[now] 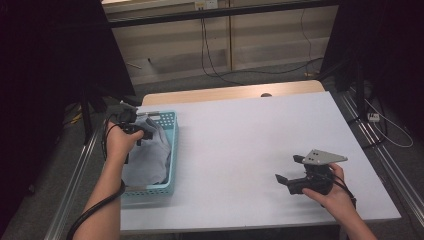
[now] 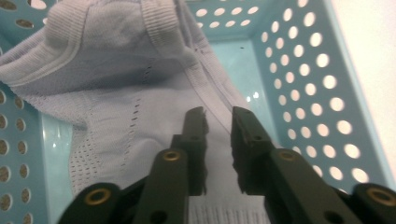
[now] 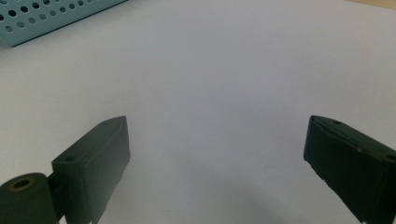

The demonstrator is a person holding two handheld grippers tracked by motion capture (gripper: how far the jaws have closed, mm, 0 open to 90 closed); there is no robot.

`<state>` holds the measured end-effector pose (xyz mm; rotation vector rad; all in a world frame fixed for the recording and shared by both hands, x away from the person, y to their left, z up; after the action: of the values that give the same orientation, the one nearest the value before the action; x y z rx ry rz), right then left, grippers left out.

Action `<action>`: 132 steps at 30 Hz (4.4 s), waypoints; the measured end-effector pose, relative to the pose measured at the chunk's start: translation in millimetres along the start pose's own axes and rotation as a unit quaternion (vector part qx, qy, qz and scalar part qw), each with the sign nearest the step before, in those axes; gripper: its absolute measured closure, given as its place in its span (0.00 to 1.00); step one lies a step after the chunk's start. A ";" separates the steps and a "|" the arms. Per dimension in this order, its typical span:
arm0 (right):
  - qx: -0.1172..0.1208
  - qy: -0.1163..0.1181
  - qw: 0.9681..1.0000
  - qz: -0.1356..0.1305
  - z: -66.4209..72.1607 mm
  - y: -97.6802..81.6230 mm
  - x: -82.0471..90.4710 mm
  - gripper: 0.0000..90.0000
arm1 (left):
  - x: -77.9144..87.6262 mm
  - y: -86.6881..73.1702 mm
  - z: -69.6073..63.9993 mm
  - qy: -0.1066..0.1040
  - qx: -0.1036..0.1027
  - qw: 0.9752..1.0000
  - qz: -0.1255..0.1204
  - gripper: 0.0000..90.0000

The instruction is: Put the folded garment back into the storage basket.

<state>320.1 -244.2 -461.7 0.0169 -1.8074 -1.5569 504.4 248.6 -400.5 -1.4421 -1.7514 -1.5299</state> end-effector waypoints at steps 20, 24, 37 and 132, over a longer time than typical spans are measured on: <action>-0.009 -0.005 1.000 -0.009 -6.9 1.8 4.2 0.08 | 5.6 9.4 -44.4 -0.037 -0.046 0.998 0.014 0.49; -0.009 -0.004 1.000 -0.008 -6.2 1.7 3.8 0.08 | 5.6 10.3 -48.8 -0.036 -0.053 0.998 0.019 0.44; -0.007 0.000 1.000 -0.013 -4.5 3.0 5.7 0.08 | 17.5 11.9 -62.7 -0.032 -0.077 0.996 -0.002 0.33; -0.014 0.010 1.000 0.003 -11.8 -6.3 11.6 0.06 | -26.0 -65.4 -178.9 -0.195 -0.238 0.951 0.027 0.19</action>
<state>315.2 -261.2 -461.3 0.0145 -1.7677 -1.5724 401.7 86.1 -396.0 -2.1345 -1.5833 -1.8182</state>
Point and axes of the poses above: each handheld gripper's, and its own axes: x roughly backward along the jaws, y roughly out of its top, z roughly to its left, the point moved 3 cm from there along -x, roughly forward along the jaws, and after that the axes turned 6 degrees about -y, right-handed, at the moved point
